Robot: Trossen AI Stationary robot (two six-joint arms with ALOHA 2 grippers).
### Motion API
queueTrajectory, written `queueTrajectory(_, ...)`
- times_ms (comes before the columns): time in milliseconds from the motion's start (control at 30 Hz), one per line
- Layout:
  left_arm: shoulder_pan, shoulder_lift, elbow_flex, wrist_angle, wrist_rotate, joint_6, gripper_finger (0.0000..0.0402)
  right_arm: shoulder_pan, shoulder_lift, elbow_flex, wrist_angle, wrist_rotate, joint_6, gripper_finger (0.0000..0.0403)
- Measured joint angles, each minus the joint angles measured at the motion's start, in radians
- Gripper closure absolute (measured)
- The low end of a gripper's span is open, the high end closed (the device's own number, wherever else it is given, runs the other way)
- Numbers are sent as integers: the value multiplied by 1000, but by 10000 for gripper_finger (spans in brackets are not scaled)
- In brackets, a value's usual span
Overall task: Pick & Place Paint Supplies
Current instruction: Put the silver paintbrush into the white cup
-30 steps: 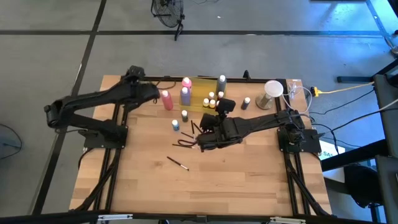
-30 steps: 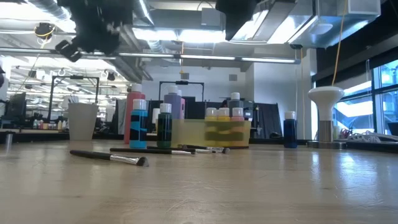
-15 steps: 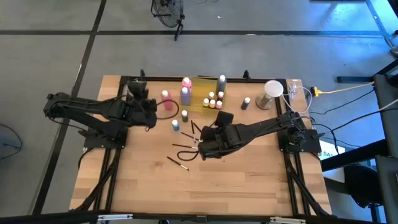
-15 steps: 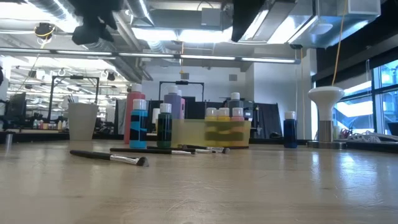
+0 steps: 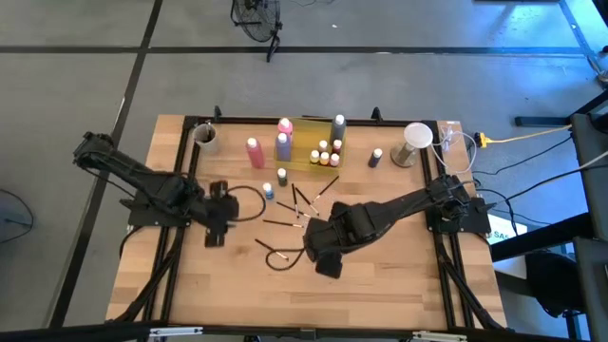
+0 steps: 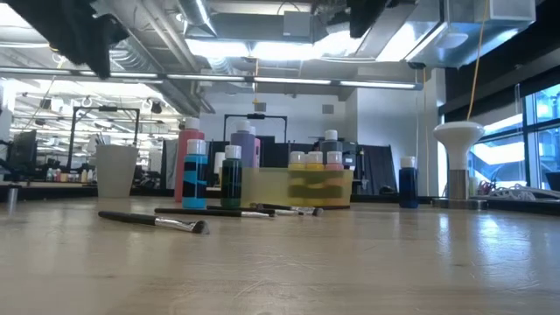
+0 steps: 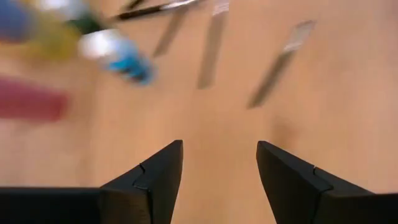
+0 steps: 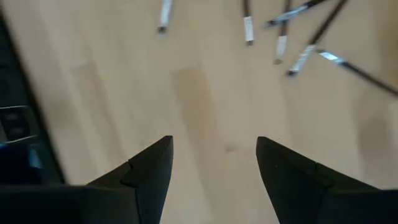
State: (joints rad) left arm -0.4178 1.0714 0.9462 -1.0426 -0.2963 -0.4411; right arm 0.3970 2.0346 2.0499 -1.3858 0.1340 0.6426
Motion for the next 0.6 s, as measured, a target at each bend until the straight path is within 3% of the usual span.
queueTrajectory(200, -101, 35, -57, 329, 35, 48, 202, 99, 0, 0, 29, -16, 126, 169)
queueTrajectory(400, -172, 165, -57, 528, -22, 342, 203, 229, 0, 0, 48, -16, 198, 169)
queueTrajectory(600, -128, 348, -44, 640, 2, 564, 203, 328, 0, 0, 80, 10, 199, 169)
